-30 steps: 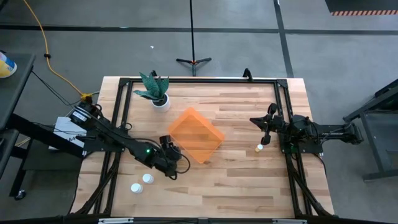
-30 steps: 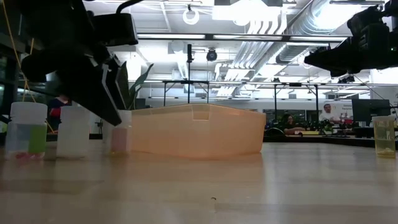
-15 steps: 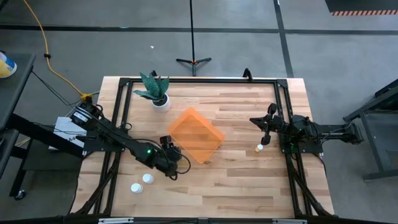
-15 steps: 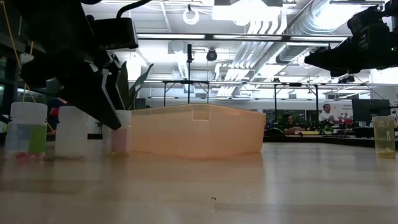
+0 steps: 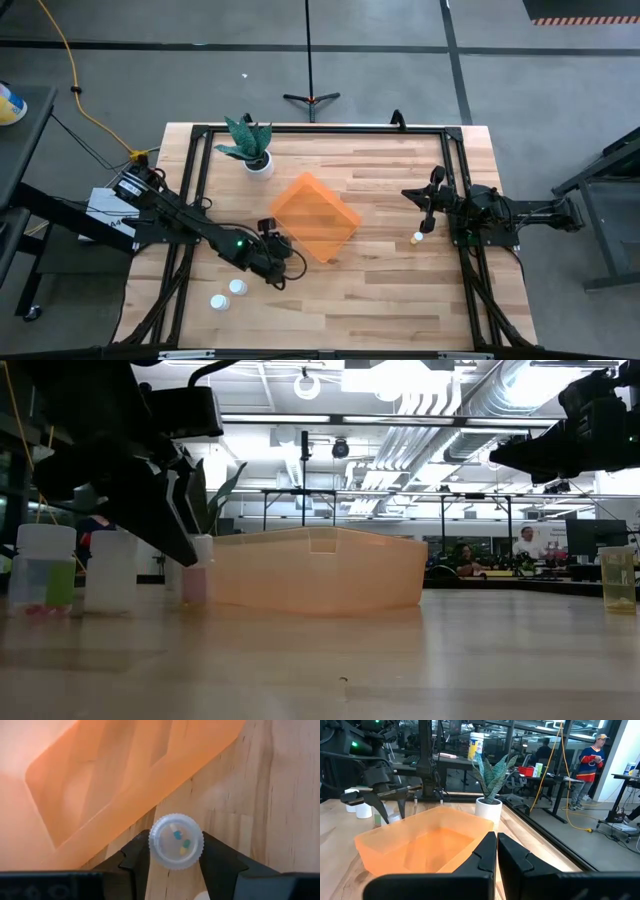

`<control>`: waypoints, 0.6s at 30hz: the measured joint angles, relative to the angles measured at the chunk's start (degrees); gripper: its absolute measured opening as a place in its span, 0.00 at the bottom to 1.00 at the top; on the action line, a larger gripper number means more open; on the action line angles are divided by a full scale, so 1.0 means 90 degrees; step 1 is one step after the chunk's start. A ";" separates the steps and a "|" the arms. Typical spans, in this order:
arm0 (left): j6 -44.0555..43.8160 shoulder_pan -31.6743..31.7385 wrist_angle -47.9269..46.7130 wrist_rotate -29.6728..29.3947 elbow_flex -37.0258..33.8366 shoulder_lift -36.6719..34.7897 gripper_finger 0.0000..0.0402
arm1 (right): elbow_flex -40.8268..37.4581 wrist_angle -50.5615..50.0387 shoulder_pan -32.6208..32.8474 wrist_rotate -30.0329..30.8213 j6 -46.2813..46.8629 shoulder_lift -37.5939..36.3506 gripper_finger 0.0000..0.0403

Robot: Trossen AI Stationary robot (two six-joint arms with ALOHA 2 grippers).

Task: Pick and place pill bottles into a basket
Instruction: Put the top transparent bottle into the orange container

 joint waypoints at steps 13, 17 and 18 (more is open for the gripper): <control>0.1377 0.0000 -0.1179 0.0053 0.1680 -0.0007 0.45 | -0.0001 0.0000 0.0001 -0.0001 -0.0002 0.0000 0.02; 0.1488 0.0086 -0.1575 -0.0313 0.2090 -0.0010 0.47 | -0.0002 0.0000 0.0001 -0.0003 0.0000 0.0000 0.02; 0.1480 0.0166 -0.1618 -0.0332 0.2128 -0.0010 0.48 | -0.0001 0.0000 0.0000 -0.0003 0.0000 0.0000 0.02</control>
